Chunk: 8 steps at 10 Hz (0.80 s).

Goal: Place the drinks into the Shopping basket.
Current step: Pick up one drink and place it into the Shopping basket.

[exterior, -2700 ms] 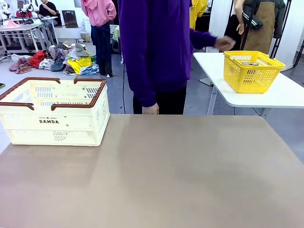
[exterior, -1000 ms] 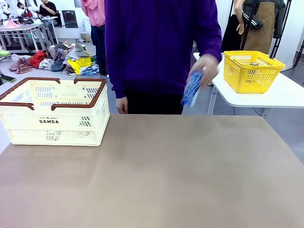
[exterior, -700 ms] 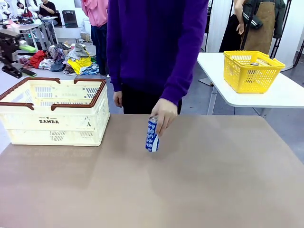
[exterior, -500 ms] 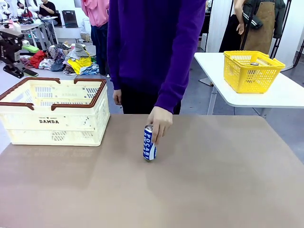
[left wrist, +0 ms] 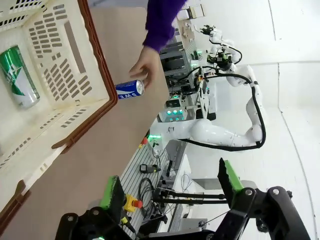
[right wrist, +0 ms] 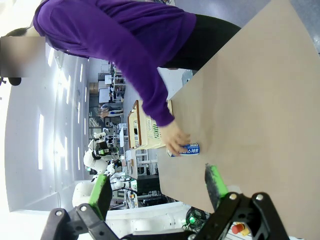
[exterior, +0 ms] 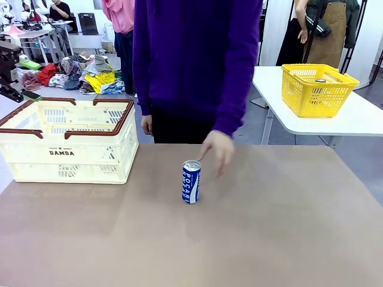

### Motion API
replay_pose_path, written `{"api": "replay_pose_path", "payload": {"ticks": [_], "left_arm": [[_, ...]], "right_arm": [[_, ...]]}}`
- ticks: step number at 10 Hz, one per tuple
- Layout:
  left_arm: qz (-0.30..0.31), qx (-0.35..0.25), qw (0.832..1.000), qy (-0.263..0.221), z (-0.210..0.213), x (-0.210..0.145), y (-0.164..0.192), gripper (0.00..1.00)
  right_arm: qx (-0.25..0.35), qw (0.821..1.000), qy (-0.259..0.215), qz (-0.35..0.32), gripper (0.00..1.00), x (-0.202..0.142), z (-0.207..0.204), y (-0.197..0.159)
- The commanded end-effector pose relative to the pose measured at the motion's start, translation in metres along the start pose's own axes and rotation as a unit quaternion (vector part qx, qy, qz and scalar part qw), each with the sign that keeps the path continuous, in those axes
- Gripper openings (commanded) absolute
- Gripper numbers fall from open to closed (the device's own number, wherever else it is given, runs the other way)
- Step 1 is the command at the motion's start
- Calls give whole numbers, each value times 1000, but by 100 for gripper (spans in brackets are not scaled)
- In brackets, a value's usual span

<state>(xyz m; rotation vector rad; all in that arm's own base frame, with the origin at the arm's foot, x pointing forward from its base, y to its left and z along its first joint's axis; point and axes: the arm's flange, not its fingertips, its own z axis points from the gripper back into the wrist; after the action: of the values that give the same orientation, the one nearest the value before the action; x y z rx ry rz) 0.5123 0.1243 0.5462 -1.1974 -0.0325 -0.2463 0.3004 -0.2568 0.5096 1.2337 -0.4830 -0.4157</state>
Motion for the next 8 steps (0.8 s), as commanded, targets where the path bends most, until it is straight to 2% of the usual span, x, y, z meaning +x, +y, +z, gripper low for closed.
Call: {"api": "replay_pose_path", "payload": {"ticks": [1,5,6,7,8], "left_arm": [[-7,-6,1000,1,2,2,-4,100],[-2,1,1000,0,1,1,-2,100],[65,35,997,-31,-14,-5,-32,100],[45,56,997,-24,-34,-22,-69,100],[46,117,991,-53,-59,-41,-103,100]], "right_arm": [[9,1000,-1,11,100,1,0,1],[9,1000,-1,11,100,1,0,1],[9,1000,-1,11,100,1,0,1],[9,1000,-1,11,100,1,0,1],[9,1000,-1,11,100,1,0,1]]}}
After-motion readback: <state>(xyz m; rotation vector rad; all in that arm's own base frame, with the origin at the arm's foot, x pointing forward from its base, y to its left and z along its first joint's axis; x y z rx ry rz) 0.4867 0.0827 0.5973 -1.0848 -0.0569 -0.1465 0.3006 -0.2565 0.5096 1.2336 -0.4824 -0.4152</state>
